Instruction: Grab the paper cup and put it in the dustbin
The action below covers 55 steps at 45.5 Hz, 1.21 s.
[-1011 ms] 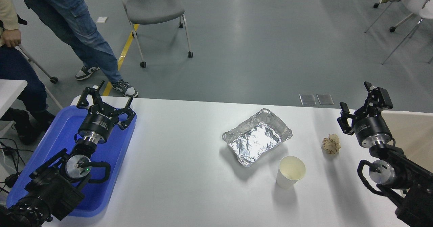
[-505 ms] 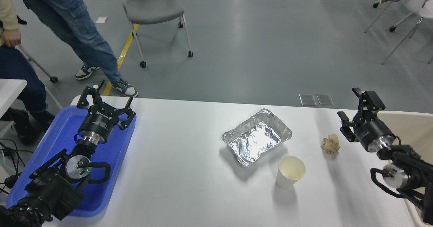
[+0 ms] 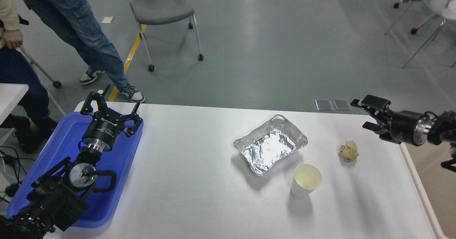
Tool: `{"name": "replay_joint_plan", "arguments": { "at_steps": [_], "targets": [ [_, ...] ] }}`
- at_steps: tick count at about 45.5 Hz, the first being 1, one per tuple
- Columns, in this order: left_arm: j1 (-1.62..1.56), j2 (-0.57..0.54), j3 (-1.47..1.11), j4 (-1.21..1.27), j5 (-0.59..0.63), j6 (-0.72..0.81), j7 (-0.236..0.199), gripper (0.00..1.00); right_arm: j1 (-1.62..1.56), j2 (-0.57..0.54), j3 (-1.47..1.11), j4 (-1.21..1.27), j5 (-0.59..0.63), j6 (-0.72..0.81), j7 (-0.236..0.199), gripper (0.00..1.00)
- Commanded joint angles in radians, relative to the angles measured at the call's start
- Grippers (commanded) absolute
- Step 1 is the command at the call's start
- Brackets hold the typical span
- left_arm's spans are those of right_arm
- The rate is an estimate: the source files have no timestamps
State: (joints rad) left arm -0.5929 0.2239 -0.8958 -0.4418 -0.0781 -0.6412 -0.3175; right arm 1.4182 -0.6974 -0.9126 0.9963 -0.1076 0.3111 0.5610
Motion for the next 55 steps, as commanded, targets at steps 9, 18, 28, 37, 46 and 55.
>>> {"name": "replay_joint_plan", "arguments": {
  "at_steps": [9, 18, 28, 37, 46, 55],
  "targets": [
    [0.001, 0.000, 0.000, 0.000, 0.001, 0.000, 0.000, 1.00, 0.392, 0.255, -0.466, 0.087, -0.112, 0.423, -0.015, 1.00],
    [0.001, 0.000, 0.000, 0.000, 0.001, 0.000, 0.000, 1.00, 0.476, 0.351, -0.468, 0.088, -0.250, 0.474, -0.139, 1.00],
    [0.001, 0.000, 0.000, 0.000, 0.001, 0.000, 0.000, 1.00, 0.584, 0.417, -0.466, 0.137, -0.262, 0.474, -0.250, 1.00],
    [0.001, 0.000, 0.000, 0.000, 0.001, 0.000, 0.000, 1.00, 0.703, 0.447, -0.463, 0.240, -0.268, 0.474, -0.302, 1.00],
    [0.001, 0.000, -0.002, 0.000, 0.001, 0.000, 0.000, 1.00, 0.759, 0.449, -0.445, 0.274, -0.250, 0.474, -0.300, 1.00],
    [-0.001, 0.000, -0.002, 0.000, 0.000, -0.002, 0.000, 1.00, 0.774, 0.489, -0.431, 0.286, -0.248, 0.474, -0.297, 1.00]
  ]
}}
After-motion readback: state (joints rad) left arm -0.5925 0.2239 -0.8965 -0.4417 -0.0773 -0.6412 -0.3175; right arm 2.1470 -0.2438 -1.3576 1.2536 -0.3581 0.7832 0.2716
